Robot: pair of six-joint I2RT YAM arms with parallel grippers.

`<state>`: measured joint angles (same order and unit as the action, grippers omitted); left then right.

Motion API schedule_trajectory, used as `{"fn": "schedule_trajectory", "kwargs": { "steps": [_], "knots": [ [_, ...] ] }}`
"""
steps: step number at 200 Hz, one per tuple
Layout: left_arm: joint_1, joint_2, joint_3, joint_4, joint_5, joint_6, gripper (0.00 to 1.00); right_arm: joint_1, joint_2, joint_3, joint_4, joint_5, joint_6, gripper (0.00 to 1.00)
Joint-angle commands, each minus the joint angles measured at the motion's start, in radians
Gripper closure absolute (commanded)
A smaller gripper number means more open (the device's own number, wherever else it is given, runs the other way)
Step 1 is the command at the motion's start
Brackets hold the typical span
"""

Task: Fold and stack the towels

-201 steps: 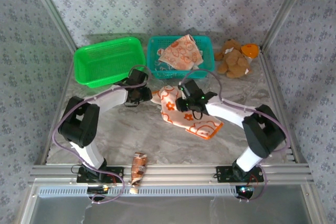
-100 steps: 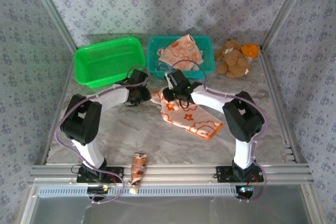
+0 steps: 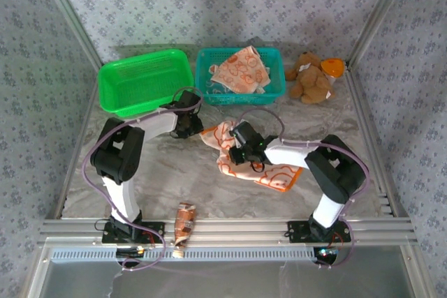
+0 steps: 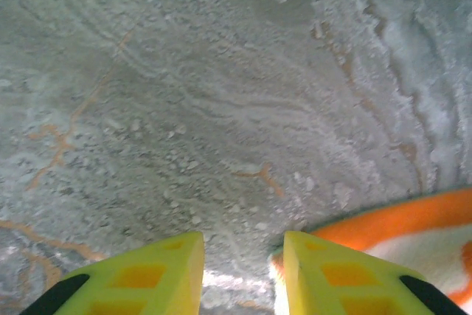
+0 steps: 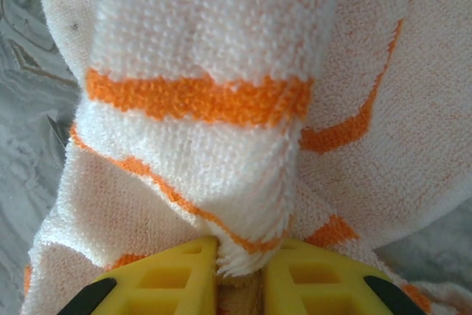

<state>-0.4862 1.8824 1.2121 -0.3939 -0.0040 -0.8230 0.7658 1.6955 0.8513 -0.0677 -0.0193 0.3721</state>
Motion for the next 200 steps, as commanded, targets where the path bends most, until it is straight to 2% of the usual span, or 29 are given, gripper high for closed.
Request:
{"fn": "schedule_trajectory", "kwargs": {
  "steps": [1,57,98,117,128,142,161,174,200],
  "knots": [
    [-0.016,0.030,0.042,-0.042,0.027,-0.021,0.69,0.021,0.009,-0.031,-0.053,0.033,0.049,0.78],
    [-0.067,0.014,0.017,-0.110,-0.020,-0.057,0.64,0.022,0.024,-0.002,-0.057,0.046,0.051,0.77],
    [-0.072,0.064,0.020,-0.092,-0.020,-0.062,0.63,0.025,0.026,0.004,-0.060,0.039,0.053,0.76],
    [-0.073,0.092,0.036,-0.093,-0.041,-0.057,0.68,0.021,0.008,0.015,-0.082,0.038,0.051,0.73],
    [-0.069,0.105,0.044,-0.097,-0.052,-0.048,0.85,0.018,-0.017,0.029,-0.104,0.038,0.049,0.71],
    [-0.068,0.112,0.050,-0.106,-0.063,-0.033,1.00,0.007,-0.058,0.049,-0.132,0.044,0.047,0.69],
    [-0.066,0.104,0.054,-0.132,-0.083,0.001,1.00,-0.022,-0.101,0.092,-0.180,0.051,0.055,0.68],
    [-0.067,0.086,0.043,-0.147,-0.096,0.029,1.00,-0.056,-0.115,0.117,-0.201,0.055,0.084,0.60],
    [-0.071,0.046,0.005,-0.157,-0.096,0.087,1.00,-0.140,-0.064,0.196,-0.240,0.056,0.142,0.59]
  ]
}}
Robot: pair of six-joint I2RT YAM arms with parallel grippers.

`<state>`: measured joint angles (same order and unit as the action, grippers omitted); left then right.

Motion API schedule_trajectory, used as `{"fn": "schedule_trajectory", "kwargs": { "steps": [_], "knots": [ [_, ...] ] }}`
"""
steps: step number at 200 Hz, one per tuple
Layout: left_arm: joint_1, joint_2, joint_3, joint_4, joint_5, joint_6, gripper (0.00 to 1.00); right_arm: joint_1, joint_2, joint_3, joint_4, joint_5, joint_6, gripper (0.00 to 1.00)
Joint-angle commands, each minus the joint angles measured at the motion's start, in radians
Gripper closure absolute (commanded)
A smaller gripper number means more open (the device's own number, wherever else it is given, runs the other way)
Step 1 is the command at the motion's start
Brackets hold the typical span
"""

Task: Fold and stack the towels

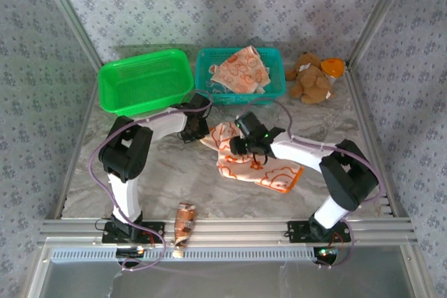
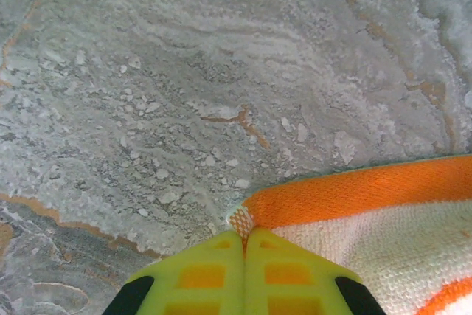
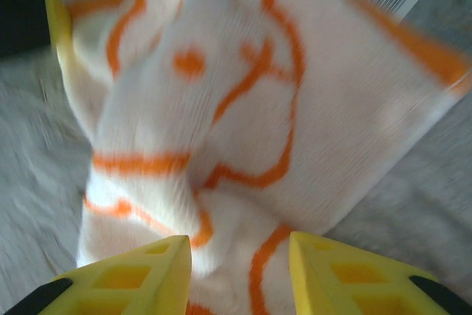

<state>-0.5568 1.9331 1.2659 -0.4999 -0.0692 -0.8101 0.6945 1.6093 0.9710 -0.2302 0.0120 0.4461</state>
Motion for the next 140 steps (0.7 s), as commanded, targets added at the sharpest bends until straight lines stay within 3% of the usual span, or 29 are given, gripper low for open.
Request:
{"fn": "schedule_trajectory", "kwargs": {
  "steps": [1,59,106,140],
  "knots": [
    [0.000,-0.006,-0.050,-0.051,-0.030,0.077,1.00,-0.072,0.026,0.079,-0.079,0.026,0.069,0.58],
    [-0.011,-0.030,-0.083,-0.061,-0.034,0.109,1.00,-0.192,0.246,0.258,-0.089,0.032,0.176,0.63],
    [-0.011,-0.025,-0.072,-0.062,-0.034,0.112,1.00,-0.202,0.330,0.302,-0.102,0.052,0.225,0.71],
    [-0.010,-0.019,-0.072,-0.061,-0.034,0.111,1.00,-0.194,0.338,0.276,-0.113,0.087,0.247,0.71]
  ]
}}
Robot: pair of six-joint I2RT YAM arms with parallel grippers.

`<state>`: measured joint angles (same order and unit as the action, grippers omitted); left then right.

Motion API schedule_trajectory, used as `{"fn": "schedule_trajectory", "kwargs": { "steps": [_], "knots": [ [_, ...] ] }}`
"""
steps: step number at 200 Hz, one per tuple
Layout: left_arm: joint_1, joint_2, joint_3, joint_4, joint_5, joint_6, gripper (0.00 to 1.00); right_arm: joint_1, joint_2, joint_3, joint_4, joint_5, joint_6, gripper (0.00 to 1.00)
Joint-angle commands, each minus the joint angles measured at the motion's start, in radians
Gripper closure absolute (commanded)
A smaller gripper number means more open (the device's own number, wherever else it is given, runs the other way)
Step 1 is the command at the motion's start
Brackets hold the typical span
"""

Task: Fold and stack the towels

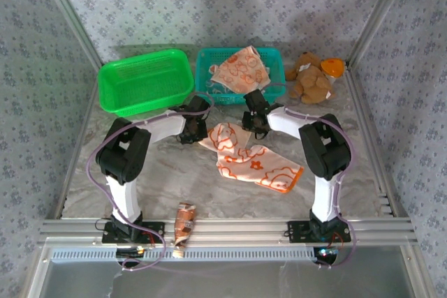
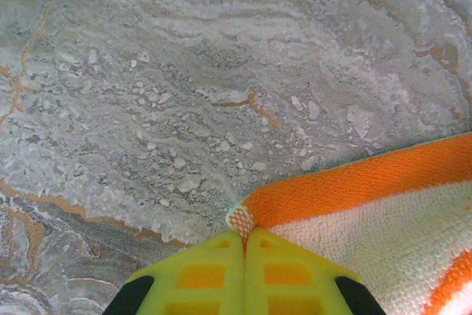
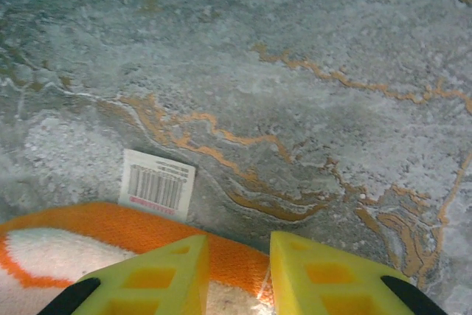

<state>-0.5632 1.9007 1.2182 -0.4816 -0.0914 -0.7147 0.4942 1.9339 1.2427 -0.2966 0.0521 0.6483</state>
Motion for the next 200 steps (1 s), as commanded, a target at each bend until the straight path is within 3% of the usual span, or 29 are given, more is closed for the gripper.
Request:
{"fn": "schedule_trajectory", "kwargs": {
  "steps": [1,75,88,110,121,151,200],
  "knots": [
    [-0.003,0.014,-0.025,-0.080,-0.012,0.016,1.00,0.006,0.014,0.004,-0.048,0.048,0.046,0.71],
    [-0.005,0.017,-0.023,-0.075,-0.010,0.022,1.00,0.027,0.065,-0.015,-0.027,0.044,0.082,0.71],
    [-0.005,0.017,-0.022,-0.074,-0.010,0.021,1.00,0.032,0.076,-0.012,-0.019,0.036,0.089,0.76],
    [-0.004,0.015,-0.013,-0.077,-0.010,0.022,1.00,0.044,0.072,-0.021,-0.016,0.043,0.100,1.00],
    [-0.004,0.011,-0.007,-0.080,-0.009,0.023,1.00,0.048,0.060,-0.026,-0.021,0.048,0.100,1.00],
    [-0.004,-0.017,0.034,-0.122,-0.019,0.033,1.00,0.042,-0.024,-0.041,-0.019,0.063,0.091,1.00],
    [-0.004,-0.140,0.199,-0.272,-0.070,0.096,1.00,0.029,-0.283,-0.011,-0.021,0.125,-0.051,1.00]
  ]
}}
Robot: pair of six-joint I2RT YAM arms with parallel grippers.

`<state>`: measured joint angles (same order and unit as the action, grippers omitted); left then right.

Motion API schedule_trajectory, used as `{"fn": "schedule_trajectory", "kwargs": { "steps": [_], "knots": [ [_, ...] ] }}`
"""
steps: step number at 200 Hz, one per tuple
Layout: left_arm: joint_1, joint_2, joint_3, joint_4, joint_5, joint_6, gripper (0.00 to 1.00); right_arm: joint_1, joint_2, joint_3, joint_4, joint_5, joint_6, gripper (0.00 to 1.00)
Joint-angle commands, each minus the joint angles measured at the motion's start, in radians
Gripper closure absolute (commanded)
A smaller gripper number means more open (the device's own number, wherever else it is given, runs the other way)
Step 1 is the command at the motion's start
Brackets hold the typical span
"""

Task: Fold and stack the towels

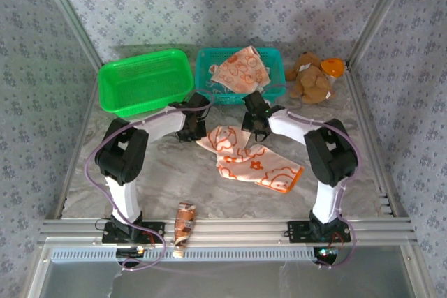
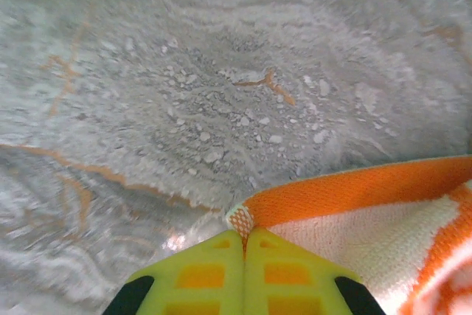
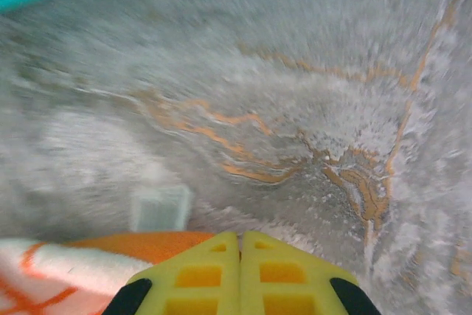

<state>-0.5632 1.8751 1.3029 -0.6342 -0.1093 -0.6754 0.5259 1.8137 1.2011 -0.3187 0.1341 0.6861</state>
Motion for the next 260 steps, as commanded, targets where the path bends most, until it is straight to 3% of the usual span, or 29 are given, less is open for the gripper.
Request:
{"fn": "schedule_trajectory", "kwargs": {
  "steps": [1,41,110,160,220,260],
  "knots": [
    [-0.004,-0.117,0.118,-0.123,-0.054,0.058,1.00,-0.004,-0.171,0.032,0.002,0.044,-0.093,1.00],
    [-0.003,-0.191,0.332,-0.231,-0.089,0.168,1.00,-0.010,-0.356,0.082,0.011,0.089,-0.219,1.00],
    [0.002,-0.175,0.812,-0.321,-0.051,0.383,1.00,-0.024,-0.467,0.351,-0.069,0.124,-0.420,1.00],
    [-0.023,-0.211,0.931,-0.323,-0.037,0.408,1.00,-0.070,-0.533,0.397,-0.035,0.013,-0.496,1.00],
    [-0.075,-0.214,1.038,-0.311,-0.126,0.419,1.00,-0.190,-0.478,0.563,-0.032,-0.173,-0.481,1.00],
    [-0.162,-0.232,1.063,-0.343,-0.197,0.415,1.00,-0.197,-0.540,0.518,-0.009,-0.192,-0.461,1.00]
  ]
}}
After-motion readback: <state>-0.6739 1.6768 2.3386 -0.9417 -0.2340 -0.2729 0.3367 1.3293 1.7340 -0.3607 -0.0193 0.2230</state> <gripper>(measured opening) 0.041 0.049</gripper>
